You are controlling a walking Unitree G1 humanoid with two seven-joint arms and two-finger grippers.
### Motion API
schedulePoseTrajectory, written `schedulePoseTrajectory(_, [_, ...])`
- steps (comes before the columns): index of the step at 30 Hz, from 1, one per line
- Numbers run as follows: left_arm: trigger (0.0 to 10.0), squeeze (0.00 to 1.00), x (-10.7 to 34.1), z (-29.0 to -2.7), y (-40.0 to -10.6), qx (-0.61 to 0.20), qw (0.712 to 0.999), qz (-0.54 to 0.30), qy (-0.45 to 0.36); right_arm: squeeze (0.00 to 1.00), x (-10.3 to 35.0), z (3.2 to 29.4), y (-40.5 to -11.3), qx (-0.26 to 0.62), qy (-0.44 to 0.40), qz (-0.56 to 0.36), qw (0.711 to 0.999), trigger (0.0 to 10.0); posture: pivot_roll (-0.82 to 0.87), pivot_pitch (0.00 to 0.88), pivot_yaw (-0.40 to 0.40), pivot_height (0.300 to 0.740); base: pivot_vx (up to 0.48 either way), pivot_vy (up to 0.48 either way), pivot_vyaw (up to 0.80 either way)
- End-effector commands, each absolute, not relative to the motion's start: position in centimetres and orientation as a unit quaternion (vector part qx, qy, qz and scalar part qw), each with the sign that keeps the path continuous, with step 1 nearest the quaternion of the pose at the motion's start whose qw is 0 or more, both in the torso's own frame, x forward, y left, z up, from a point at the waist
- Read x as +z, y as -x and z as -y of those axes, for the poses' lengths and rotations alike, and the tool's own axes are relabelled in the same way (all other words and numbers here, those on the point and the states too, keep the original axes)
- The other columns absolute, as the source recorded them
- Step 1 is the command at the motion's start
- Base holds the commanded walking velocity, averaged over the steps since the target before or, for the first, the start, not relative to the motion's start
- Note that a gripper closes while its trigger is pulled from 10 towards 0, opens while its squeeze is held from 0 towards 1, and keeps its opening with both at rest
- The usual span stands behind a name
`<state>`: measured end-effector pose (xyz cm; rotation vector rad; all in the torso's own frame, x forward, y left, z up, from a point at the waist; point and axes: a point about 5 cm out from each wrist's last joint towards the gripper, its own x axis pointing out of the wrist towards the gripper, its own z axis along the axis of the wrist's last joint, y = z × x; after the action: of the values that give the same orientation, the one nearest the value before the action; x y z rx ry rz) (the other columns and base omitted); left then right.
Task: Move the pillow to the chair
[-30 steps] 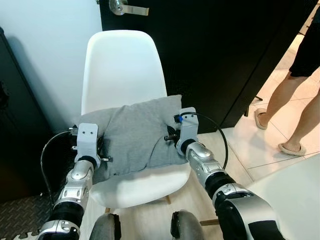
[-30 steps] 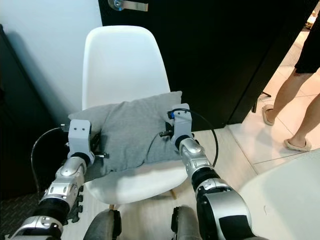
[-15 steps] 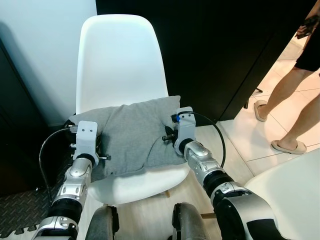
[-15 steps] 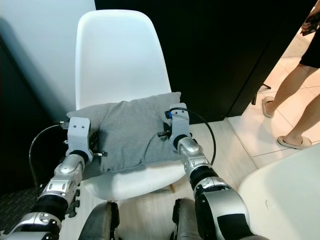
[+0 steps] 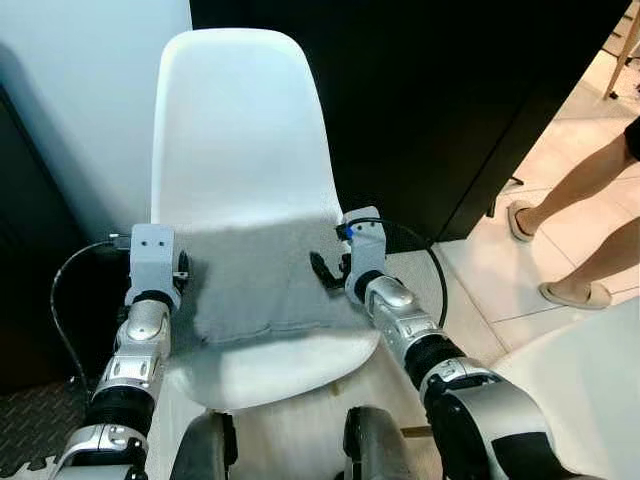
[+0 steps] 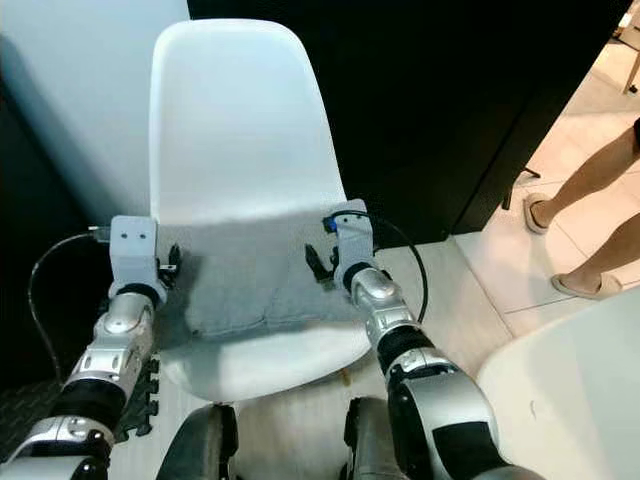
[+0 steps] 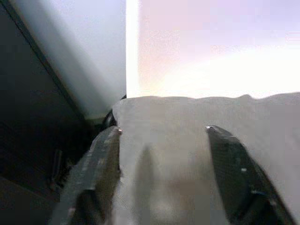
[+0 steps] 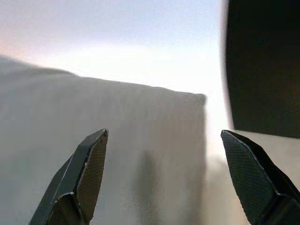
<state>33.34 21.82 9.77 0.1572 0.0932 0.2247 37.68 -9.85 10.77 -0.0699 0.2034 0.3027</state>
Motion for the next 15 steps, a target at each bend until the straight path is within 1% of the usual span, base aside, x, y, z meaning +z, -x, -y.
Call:
schedulePoseTrajectory(1, [10.0,0.00,7.9,-21.7,-32.3,0.118,0.987,-0.084,-0.076,0.00,10.6,11.0,-37.8,0.117,0.033,-0.102,0.987,10.0,0.06,0.094,-0.142,0.600,0.000,0.000,0.00])
schedulePoseTrajectory(2, [10.0,0.00,7.4,-21.6,-31.8,0.118,0.986,-0.091,-0.075,0.00,10.6,11.5,-37.8,0.104,0.028,-0.098,0.989,10.0,0.06,0.092,-0.142,0.600,0.000,0.000,0.00])
schedulePoseTrajectory(7, [10.0,0.00,6.7,-21.6,-31.1,0.129,0.983,-0.099,-0.084,0.00,10.5,12.1,-37.6,0.090,0.031,-0.089,0.992,10.0,0.06,0.076,-0.136,0.600,0.000,0.000,0.00])
schedulePoseTrajectory(8, [10.0,0.00,6.9,-21.6,-31.0,0.139,0.982,-0.092,-0.088,0.00,10.6,12.2,-37.6,0.086,0.013,-0.076,0.993,10.0,0.06,0.065,-0.134,0.600,0.000,0.000,0.00])
schedulePoseTrajectory(9, [10.0,0.00,6.9,-21.6,-31.0,0.139,0.982,-0.092,-0.088,0.00,10.6,12.2,-37.6,0.086,0.013,-0.076,0.993,10.0,0.06,0.065,-0.134,0.600,0.000,0.000,0.00])
schedulePoseTrajectory(12, [10.0,0.00,7.8,-21.2,-31.2,0.145,0.984,-0.062,-0.083,0.00,11.2,12.3,-37.5,0.087,-0.048,-0.037,0.994,10.0,0.06,0.045,-0.129,0.600,0.000,0.000,0.00])
schedulePoseTrajectory(15, [10.0,0.00,8.1,-21.1,-31.2,0.144,0.985,-0.056,-0.080,0.00,11.4,12.2,-37.5,0.087,-0.057,-0.029,0.994,10.0,0.06,0.041,-0.128,0.600,0.000,0.000,0.00])
